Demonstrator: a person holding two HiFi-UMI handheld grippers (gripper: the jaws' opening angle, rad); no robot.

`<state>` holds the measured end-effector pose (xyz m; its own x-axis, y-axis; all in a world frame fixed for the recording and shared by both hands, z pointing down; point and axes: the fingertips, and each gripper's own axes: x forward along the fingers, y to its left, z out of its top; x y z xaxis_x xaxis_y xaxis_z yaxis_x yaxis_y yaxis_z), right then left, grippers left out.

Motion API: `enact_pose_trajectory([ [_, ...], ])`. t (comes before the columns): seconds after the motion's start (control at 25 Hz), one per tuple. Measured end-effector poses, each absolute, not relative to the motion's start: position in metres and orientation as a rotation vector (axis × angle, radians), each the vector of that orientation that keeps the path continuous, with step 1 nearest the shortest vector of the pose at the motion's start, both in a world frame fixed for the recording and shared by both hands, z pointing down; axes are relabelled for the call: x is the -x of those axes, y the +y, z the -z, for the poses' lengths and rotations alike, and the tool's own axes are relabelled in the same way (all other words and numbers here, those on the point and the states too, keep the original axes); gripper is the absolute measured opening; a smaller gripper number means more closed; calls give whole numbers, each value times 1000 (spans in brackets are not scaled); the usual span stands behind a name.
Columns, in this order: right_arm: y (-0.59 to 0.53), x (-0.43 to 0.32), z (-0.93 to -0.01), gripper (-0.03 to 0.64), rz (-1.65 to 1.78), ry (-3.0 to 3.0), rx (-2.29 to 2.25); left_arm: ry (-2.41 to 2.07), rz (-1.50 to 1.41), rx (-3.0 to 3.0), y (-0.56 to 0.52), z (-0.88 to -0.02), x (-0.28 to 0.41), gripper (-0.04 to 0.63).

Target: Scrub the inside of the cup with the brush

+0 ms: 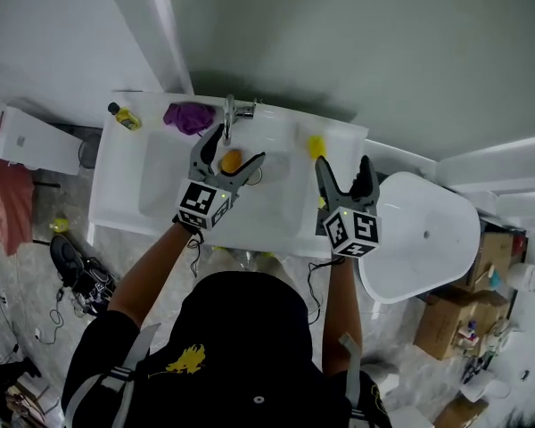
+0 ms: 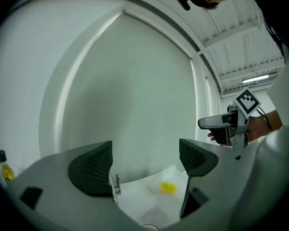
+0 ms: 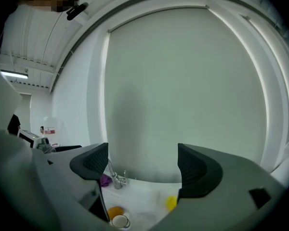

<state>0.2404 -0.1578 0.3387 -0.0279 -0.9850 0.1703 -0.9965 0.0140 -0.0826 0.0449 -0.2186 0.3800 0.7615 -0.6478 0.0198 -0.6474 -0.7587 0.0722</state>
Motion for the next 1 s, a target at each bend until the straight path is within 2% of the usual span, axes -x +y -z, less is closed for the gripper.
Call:
enact_pose_trajectory([
  [0.52,-174,-253,-378,451,-299,-2123,-2043,-994,-152,-2924,-212,-419,-65,436],
  [0.72,-170,-268,-427,451,-366,-2050,-2011,-873,-222,-2960,-187,-468,-75,436],
  [1.0,-164,-283,-522,451,-455,-1957,-1958,-889,-376,-2897,-177,-583,-73,436],
])
